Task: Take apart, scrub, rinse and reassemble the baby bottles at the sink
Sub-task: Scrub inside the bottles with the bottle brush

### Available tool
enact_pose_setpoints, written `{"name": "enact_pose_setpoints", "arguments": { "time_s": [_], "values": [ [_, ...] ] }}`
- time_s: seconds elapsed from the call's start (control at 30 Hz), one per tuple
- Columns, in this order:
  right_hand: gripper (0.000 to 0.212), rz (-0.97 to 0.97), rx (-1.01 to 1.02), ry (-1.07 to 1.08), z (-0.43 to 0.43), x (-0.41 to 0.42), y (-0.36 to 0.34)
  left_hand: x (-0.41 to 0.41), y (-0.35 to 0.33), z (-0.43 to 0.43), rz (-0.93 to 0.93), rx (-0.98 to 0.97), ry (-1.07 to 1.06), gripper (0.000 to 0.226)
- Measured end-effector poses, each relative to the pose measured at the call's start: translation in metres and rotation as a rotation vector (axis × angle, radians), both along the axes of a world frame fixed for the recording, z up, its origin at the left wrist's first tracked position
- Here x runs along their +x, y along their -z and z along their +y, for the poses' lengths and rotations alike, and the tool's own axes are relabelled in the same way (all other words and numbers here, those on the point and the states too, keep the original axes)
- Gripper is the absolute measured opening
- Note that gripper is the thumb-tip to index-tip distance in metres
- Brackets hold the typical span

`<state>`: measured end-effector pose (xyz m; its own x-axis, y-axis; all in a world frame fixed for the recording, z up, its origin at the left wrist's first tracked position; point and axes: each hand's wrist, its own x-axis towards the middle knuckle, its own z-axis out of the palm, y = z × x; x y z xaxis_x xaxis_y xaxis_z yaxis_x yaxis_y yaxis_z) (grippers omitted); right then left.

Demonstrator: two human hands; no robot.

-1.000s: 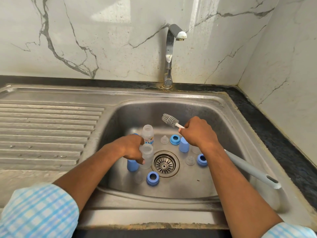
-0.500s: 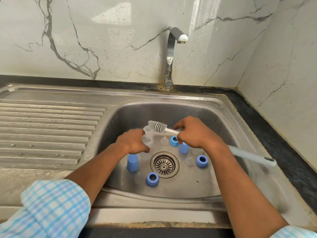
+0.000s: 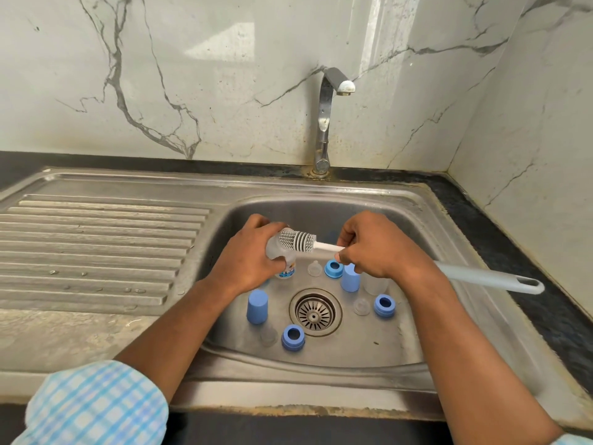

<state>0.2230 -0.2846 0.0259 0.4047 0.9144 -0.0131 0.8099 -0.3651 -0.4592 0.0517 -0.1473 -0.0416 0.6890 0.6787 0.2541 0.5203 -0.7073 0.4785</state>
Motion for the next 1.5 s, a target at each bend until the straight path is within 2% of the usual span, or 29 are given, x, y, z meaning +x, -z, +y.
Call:
{"name": "enact_pose_setpoints", "arguments": {
  "time_s": [0.2, 0.3, 0.4, 0.47, 0.57, 0.67, 0.7, 0.77, 0.87, 0.97, 1.03, 1.1, 1.17, 1.2, 1.23, 1.33, 1.37, 1.5],
  "values": [
    [0.016, -0.080, 0.026, 0.015, -0.006, -0.003, -0.005, 0.004, -0.006, -0.004, -0.028, 0.201, 0.005, 0.062],
    [0.004, -0.134, 0.050, -0.009, -0.002, -0.008, -0.002, 0.006, -0.009, -0.008, -0.039, 0.398, 0.024, 0.061],
    [0.014, -0.156, 0.027, -0.051, 0.005, -0.018, 0.008, 0.012, -0.010, -0.014, -0.090, 0.594, 0.103, 0.063],
    [0.019, -0.184, 0.033, -0.033, 0.008, -0.020, 0.011, 0.014, -0.010, -0.016, -0.113, 0.644, 0.106, 0.065],
    [0.017, -0.177, 0.113, 0.039, 0.005, -0.018, 0.005, 0.013, -0.009, -0.008, -0.300, 0.384, 0.014, 0.073],
    [0.012, -0.104, 0.160, 0.022, 0.002, -0.022, -0.002, 0.010, -0.006, 0.002, -0.464, 0.120, -0.124, 0.086],
    [0.015, -0.078, 0.157, -0.003, 0.001, -0.025, -0.002, 0.009, -0.006, 0.003, -0.480, 0.081, -0.167, 0.088],
    [0.035, -0.034, 0.145, -0.040, 0.001, -0.031, -0.002, 0.006, -0.007, 0.003, -0.479, 0.036, -0.230, 0.089],
    [0.048, -0.057, 0.125, -0.050, 0.002, -0.033, 0.000, 0.006, -0.006, 0.005, -0.527, -0.075, -0.229, 0.099],
    [0.046, -0.135, 0.113, -0.035, 0.004, -0.032, 0.005, 0.011, -0.005, 0.003, -0.718, -0.434, -0.149, 0.108],
    [0.046, -0.126, 0.128, 0.003, 0.005, -0.028, 0.008, 0.014, -0.009, 0.000, -0.869, -0.753, -0.117, 0.096],
    [0.045, -0.078, 0.136, 0.031, 0.005, -0.022, 0.012, 0.012, -0.015, 0.000, -1.067, -1.061, -0.081, 0.065],
    [0.036, -0.046, 0.134, 0.027, 0.007, -0.019, 0.015, 0.010, -0.018, -0.001, -1.175, -1.252, -0.028, 0.031],
    [0.030, -0.042, 0.139, 0.021, 0.008, -0.020, 0.017, 0.011, -0.018, -0.002, -1.177, -1.296, -0.016, 0.019],
    [0.024, -0.042, 0.148, 0.017, 0.009, -0.021, 0.019, 0.012, -0.017, -0.004, -1.157, -1.318, -0.005, 0.017],
    [0.016, -0.065, 0.181, 0.021, 0.012, -0.025, 0.020, 0.017, -0.011, -0.007, -1.058, -1.305, 0.031, 0.065],
    [0.015, -0.071, 0.194, 0.024, 0.013, -0.026, 0.020, 0.018, -0.010, -0.007, -1.047, -1.309, 0.040, 0.071],
    [0.014, -0.068, 0.211, 0.021, 0.017, -0.030, 0.021, 0.018, -0.010, -0.003, -1.106, -1.295, 0.034, 0.064]
  ]
}}
